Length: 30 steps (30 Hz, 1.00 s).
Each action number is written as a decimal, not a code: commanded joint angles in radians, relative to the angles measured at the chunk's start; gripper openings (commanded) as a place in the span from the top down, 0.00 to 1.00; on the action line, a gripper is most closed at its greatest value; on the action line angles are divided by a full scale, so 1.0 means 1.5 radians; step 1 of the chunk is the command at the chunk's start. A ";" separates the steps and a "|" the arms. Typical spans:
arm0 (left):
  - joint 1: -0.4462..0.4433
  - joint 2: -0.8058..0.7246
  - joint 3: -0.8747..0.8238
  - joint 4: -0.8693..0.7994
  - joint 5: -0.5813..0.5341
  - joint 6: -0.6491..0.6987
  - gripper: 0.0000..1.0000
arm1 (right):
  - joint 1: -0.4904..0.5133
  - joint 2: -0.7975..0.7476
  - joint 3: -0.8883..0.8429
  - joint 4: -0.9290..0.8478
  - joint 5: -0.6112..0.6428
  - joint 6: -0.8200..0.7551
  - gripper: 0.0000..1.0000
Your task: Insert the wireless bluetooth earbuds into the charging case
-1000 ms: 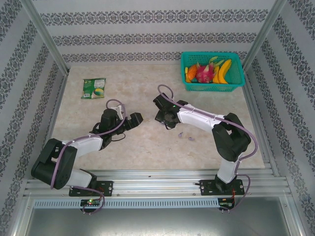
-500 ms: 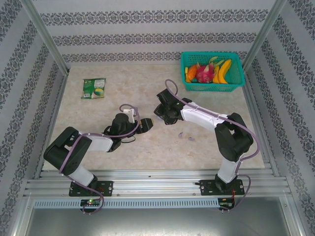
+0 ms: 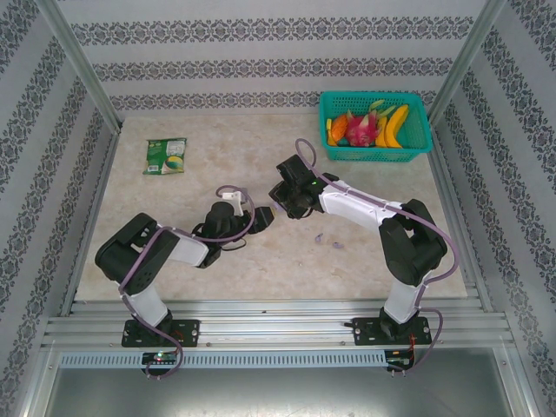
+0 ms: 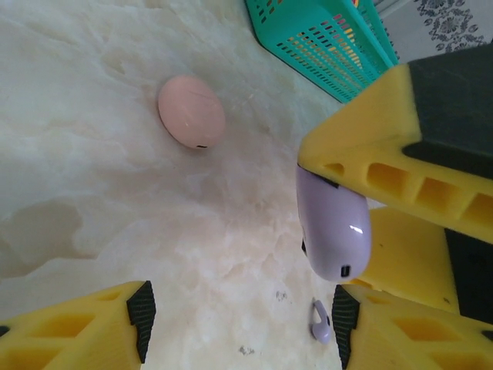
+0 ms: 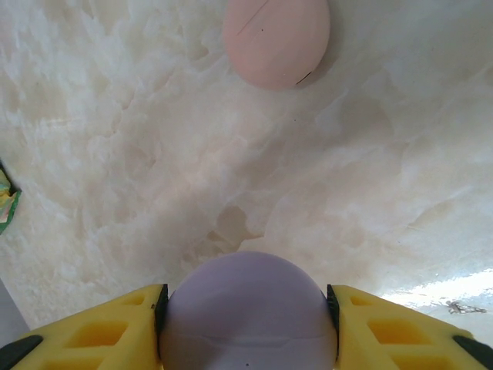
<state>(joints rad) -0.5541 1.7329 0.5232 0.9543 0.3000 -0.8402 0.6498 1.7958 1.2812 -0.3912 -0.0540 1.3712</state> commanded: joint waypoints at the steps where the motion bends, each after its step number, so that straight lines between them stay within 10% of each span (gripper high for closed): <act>1: -0.014 0.025 0.028 0.079 -0.013 -0.020 0.38 | -0.002 0.001 0.022 0.004 -0.008 0.019 0.54; 30: -0.024 -0.020 -0.003 0.074 -0.053 -0.027 0.37 | -0.013 0.005 0.000 0.020 0.018 0.038 0.54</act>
<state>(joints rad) -0.5755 1.7264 0.5301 1.0798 0.2367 -0.9043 0.6308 1.7958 1.2839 -0.3664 -0.0277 1.4128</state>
